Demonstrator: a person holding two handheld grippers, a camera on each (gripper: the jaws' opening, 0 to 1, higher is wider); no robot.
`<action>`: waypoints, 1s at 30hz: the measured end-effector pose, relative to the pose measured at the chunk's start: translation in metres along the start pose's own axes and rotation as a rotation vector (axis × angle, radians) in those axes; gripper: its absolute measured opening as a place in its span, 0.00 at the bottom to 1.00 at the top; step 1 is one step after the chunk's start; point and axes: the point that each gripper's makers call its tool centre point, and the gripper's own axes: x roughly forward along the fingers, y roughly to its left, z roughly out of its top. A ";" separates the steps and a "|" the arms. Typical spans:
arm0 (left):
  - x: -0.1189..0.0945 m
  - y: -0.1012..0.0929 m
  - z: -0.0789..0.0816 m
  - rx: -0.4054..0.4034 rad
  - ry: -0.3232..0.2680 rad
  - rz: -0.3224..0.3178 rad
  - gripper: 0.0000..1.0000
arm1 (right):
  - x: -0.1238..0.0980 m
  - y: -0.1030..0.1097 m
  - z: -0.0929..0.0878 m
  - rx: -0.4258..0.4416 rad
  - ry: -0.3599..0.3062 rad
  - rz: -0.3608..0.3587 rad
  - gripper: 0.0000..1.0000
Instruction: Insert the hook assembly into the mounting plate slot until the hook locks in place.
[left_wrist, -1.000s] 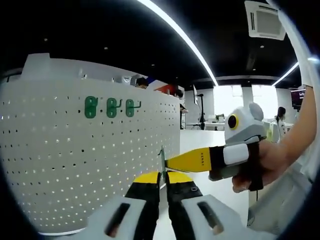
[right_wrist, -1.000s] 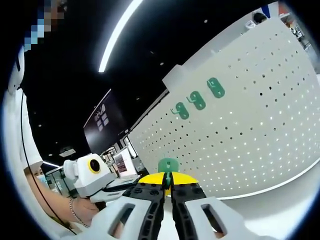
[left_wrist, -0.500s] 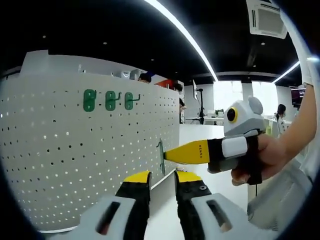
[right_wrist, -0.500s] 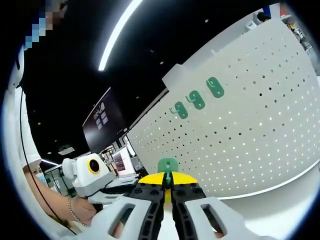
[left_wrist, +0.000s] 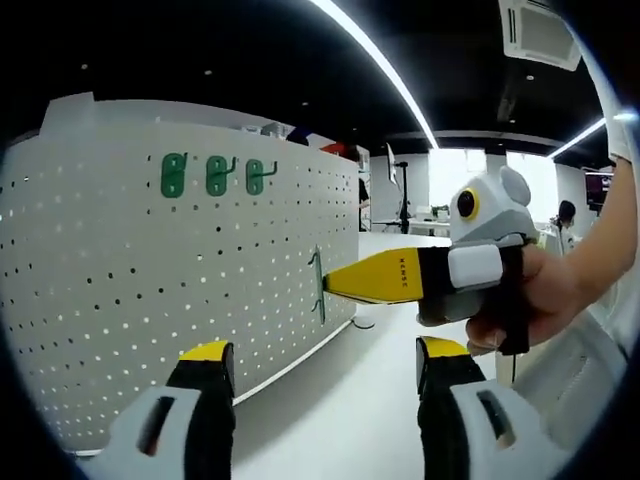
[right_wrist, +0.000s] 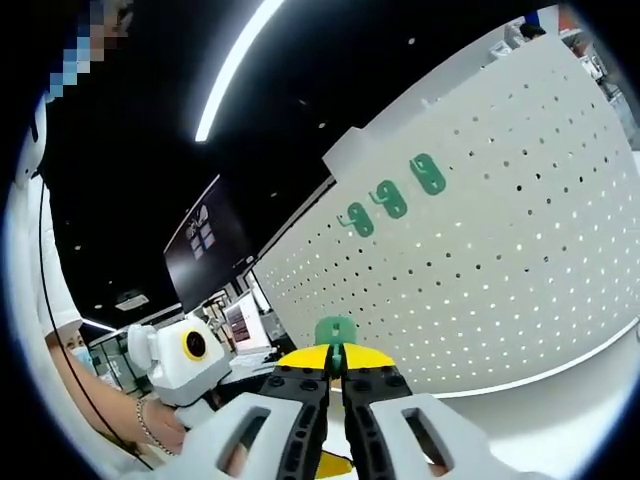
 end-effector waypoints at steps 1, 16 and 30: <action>0.000 -0.001 -0.001 -0.001 0.000 -0.004 0.81 | 0.000 0.000 0.000 0.000 0.001 0.002 0.01; 0.000 0.001 -0.003 -0.014 0.002 0.002 0.79 | 0.003 -0.007 0.002 -0.262 0.075 -0.107 0.01; -0.001 0.002 -0.004 -0.015 0.005 0.006 0.78 | -0.002 -0.029 0.010 -0.430 0.109 -0.275 0.01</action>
